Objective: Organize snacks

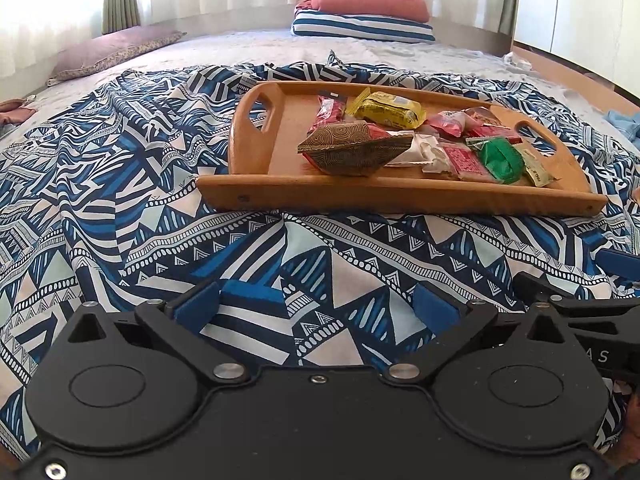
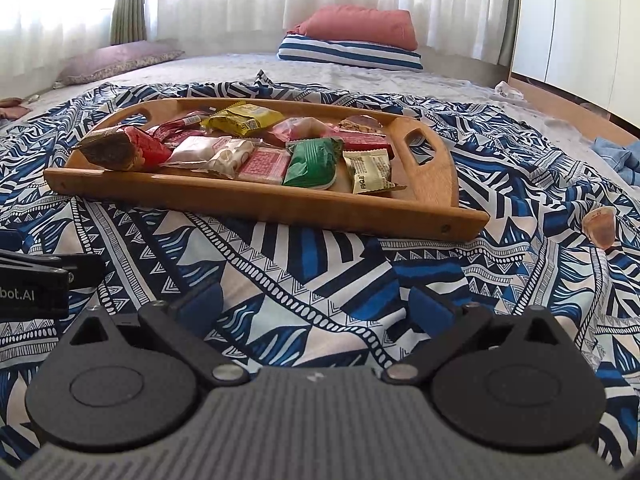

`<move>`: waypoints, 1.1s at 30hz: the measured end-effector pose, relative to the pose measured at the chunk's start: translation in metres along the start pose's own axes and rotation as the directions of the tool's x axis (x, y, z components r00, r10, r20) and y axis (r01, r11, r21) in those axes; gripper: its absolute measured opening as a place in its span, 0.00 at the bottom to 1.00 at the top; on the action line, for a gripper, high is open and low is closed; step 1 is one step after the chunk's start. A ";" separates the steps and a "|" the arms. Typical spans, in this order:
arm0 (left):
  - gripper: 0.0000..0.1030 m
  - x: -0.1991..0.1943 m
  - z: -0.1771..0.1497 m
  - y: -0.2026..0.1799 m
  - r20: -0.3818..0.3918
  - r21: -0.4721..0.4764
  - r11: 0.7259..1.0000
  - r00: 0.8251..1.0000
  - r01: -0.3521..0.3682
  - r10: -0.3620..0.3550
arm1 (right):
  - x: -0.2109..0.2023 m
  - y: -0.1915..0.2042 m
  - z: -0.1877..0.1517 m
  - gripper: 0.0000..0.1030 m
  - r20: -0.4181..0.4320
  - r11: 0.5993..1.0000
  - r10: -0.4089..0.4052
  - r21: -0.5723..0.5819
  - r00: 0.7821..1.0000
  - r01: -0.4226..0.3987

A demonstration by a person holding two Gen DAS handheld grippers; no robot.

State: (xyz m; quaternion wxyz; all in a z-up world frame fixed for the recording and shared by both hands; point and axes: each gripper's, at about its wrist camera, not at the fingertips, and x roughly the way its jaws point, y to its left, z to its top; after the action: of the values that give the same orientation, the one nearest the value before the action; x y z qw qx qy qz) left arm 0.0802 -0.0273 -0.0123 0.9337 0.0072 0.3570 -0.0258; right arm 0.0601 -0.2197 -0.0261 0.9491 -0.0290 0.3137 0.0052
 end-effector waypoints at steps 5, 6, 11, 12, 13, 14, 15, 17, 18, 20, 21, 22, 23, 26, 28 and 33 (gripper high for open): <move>1.00 0.000 0.002 0.000 -0.013 0.001 1.000 1.000 -0.016 0.016 | 0.001 0.000 0.000 1.00 -0.002 1.000 0.002 0.001 1.000 -0.002; 1.00 0.000 0.002 0.000 -0.013 0.003 1.000 1.000 -0.018 0.018 | 0.001 0.000 0.000 1.00 -0.002 1.000 0.002 0.001 1.000 -0.002; 1.00 0.001 0.003 0.001 -0.023 -0.003 1.000 1.000 -0.015 0.015 | 0.000 0.000 0.000 1.00 -0.002 1.000 0.002 0.001 1.000 -0.002; 1.00 0.001 0.004 0.001 -0.026 -0.005 1.000 1.000 -0.013 0.013 | 0.000 0.000 0.000 1.00 -0.002 1.000 0.002 0.001 1.000 -0.002; 1.00 0.001 0.004 0.001 -0.028 -0.006 1.000 1.000 -0.011 0.011 | 0.001 0.000 0.000 1.00 -0.002 1.000 0.002 0.001 1.000 -0.002; 1.00 0.001 0.004 0.002 -0.029 -0.005 1.000 1.000 -0.010 0.010 | 0.001 0.000 0.000 1.00 -0.002 1.000 0.002 0.000 1.000 -0.002; 1.00 0.002 0.004 0.002 -0.030 -0.004 1.000 1.000 -0.009 0.009 | 0.001 0.000 0.000 1.00 -0.002 1.000 0.002 0.000 1.000 -0.002; 1.00 0.001 0.004 0.002 -0.029 0.000 1.000 1.000 -0.008 0.008 | 0.001 0.000 0.000 1.00 -0.002 1.000 0.002 0.000 1.000 -0.002; 1.00 0.001 0.004 0.001 -0.029 0.002 1.000 1.000 -0.007 0.008 | 0.001 0.000 0.000 1.00 -0.002 1.000 0.002 0.000 1.000 -0.002; 1.00 0.001 0.004 0.002 -0.029 0.005 1.000 1.000 -0.007 0.007 | 0.001 0.000 0.000 1.00 -0.002 1.000 0.002 0.001 1.000 -0.002; 1.00 0.001 0.003 0.002 -0.030 0.006 1.000 1.000 -0.006 0.006 | 0.001 0.000 0.000 1.00 -0.002 1.000 0.002 0.000 1.000 -0.002; 1.00 0.001 0.003 0.002 -0.030 0.007 1.000 1.000 -0.006 0.006 | 0.001 0.000 0.000 1.00 -0.002 1.000 0.002 0.000 1.000 -0.002; 1.00 0.001 0.003 0.002 -0.030 0.007 1.000 1.000 -0.006 0.006 | 0.001 0.000 0.000 1.00 -0.002 1.000 0.002 0.000 1.000 -0.002; 1.00 0.001 0.003 0.002 -0.031 0.010 1.000 1.000 -0.006 0.006 | 0.001 0.000 0.000 1.00 -0.002 1.000 0.002 0.000 1.000 -0.002; 1.00 0.001 0.003 0.001 -0.032 0.011 1.000 0.999 -0.005 0.006 | 0.001 0.000 0.001 1.00 -0.002 1.000 0.001 0.000 1.000 -0.001; 1.00 0.001 0.004 0.002 -0.036 0.013 1.000 0.999 -0.003 0.003 | 0.001 0.000 0.001 1.00 -0.002 1.000 0.002 0.000 1.000 -0.002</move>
State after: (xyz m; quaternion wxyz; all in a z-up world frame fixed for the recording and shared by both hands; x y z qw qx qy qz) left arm 0.0836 -0.0259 -0.0102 0.9271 0.0143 0.3736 -0.0265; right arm 0.0609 -0.2200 -0.0261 0.9487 -0.0288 0.3149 0.0060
